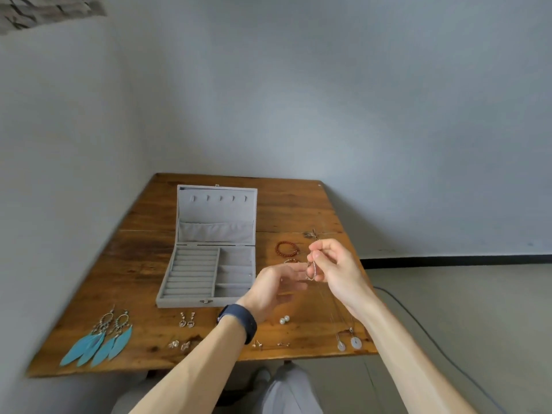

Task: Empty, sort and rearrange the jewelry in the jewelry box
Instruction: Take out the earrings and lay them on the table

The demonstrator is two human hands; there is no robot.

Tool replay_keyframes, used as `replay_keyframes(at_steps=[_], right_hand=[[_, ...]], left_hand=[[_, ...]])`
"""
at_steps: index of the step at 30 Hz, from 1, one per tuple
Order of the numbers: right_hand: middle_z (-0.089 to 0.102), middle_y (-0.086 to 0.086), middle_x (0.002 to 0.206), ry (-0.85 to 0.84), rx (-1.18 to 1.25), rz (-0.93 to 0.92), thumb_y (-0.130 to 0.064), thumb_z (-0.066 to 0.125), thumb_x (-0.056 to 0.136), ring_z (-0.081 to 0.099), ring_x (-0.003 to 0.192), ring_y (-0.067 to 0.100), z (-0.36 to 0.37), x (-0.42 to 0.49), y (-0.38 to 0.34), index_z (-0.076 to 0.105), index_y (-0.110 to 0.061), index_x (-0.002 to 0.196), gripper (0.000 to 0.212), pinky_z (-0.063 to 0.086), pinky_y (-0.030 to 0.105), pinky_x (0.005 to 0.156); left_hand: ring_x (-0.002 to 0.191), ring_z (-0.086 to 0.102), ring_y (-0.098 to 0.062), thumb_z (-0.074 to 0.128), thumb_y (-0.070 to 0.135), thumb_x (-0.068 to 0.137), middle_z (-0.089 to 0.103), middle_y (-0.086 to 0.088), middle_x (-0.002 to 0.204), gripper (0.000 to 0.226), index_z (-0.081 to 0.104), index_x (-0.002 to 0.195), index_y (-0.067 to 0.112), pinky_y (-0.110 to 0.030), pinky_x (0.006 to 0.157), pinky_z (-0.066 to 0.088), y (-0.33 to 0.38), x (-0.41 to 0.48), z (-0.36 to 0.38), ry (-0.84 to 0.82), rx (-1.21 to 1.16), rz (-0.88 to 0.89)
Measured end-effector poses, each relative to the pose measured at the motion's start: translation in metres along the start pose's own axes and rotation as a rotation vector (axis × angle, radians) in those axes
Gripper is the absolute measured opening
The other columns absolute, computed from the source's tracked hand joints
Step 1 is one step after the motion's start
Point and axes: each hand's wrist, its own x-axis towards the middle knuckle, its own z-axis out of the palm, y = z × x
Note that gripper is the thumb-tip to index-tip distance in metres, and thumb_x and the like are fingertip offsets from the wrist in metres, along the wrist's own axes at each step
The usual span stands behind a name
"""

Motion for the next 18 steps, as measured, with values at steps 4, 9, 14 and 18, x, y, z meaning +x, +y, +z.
replay_keyframes(at_steps=[4,9,14,18], right_hand=[[0.071,-0.002,0.096,0.025,0.047,0.049,-0.017,0.054,0.102,0.069,0.078,0.010,-0.011,-0.003,0.013,0.068,-0.025,0.103,0.016,0.053,0.024,0.069],[0.073,-0.010,0.088,0.088,-0.092,0.082,-0.029,0.067,0.094,0.069,0.083,0.005,-0.008,0.002,0.035,0.069,-0.033,0.097,0.005,0.054,0.022,0.072],[0.066,-0.025,0.084,0.089,-0.565,0.113,-0.036,0.069,0.092,0.062,0.082,-0.006,0.006,0.012,0.065,0.066,-0.036,0.096,0.004,0.036,0.006,0.062],[0.074,-0.015,0.093,0.099,-0.794,0.057,-0.033,0.064,0.094,0.068,0.086,0.008,0.020,0.019,0.084,0.069,-0.029,0.099,0.008,0.047,0.015,0.068]], left_hand=[[0.083,0.068,-0.012,0.067,0.026,0.094,0.073,0.000,0.095,0.018,0.074,0.109,0.018,-0.032,0.084,0.052,0.000,0.002,-0.005,0.021,0.033,-0.018],[0.069,0.063,-0.010,0.072,0.030,0.090,0.072,0.004,0.081,0.010,0.076,0.093,0.022,-0.021,0.063,0.050,-0.002,0.011,-0.013,0.274,0.520,0.101],[0.084,0.065,-0.006,0.063,0.037,0.092,0.070,0.017,0.089,0.011,0.072,0.098,0.035,-0.021,0.067,0.051,-0.009,0.015,-0.026,0.401,1.109,0.130],[0.099,0.062,-0.016,0.057,0.033,0.094,0.073,0.010,0.100,0.017,0.070,0.105,0.033,-0.032,0.086,0.047,-0.018,0.031,-0.027,0.411,1.367,0.231]])
